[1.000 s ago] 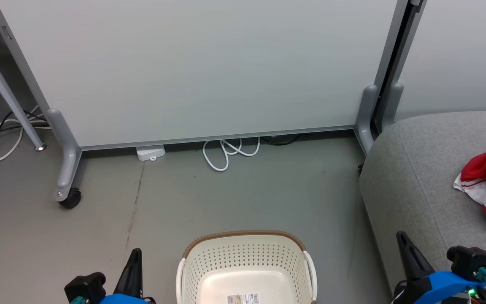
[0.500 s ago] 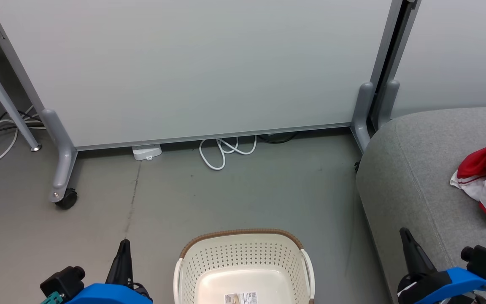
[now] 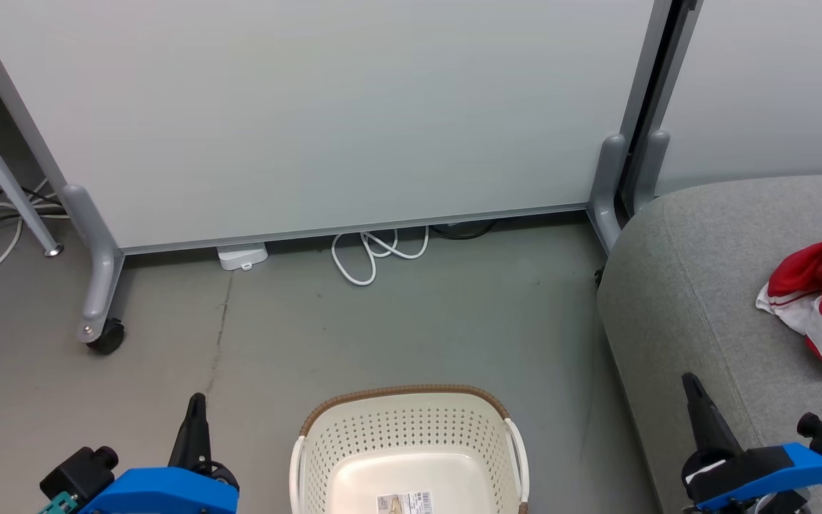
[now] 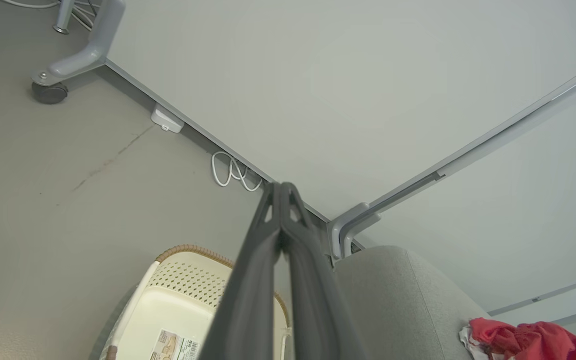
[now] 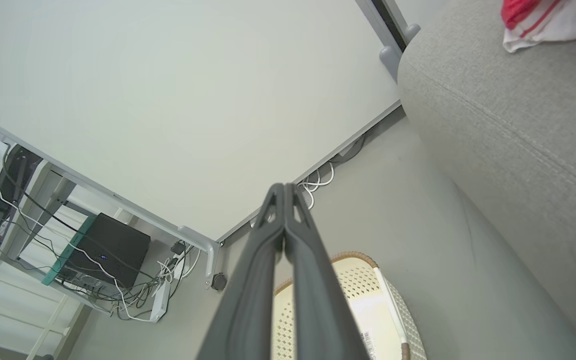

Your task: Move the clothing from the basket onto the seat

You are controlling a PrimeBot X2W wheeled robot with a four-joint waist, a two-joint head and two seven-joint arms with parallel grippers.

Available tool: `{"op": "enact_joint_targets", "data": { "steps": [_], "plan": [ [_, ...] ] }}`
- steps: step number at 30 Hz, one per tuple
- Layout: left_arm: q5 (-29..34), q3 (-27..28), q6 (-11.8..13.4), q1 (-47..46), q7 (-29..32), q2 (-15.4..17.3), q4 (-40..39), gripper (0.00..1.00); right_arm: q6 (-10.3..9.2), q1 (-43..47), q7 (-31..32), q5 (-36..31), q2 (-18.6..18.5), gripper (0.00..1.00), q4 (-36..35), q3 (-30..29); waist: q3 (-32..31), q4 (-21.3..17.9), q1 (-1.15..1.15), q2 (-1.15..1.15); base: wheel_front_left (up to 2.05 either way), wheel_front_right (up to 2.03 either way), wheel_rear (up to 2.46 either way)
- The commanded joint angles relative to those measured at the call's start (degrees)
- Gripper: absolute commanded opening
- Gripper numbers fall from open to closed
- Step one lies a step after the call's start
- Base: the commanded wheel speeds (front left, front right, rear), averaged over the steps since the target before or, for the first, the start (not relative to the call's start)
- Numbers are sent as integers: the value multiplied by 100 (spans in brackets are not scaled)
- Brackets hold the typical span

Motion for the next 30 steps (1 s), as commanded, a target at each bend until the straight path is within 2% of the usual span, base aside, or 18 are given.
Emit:
{"op": "enact_joint_targets", "data": {
  "steps": [1,30],
  "plan": [
    [-193,71,-3,-177,51,16,-122,0,0,-167,20,217,-24,0,-95,-23,4,-8,-1,0,0,0,0],
    [-2046,422,-5,-280,588,-18,-504,0,1,-321,253,2262,-32,0,-112,-100,75,-155,-1,0,0,0,0]
  ]
}}
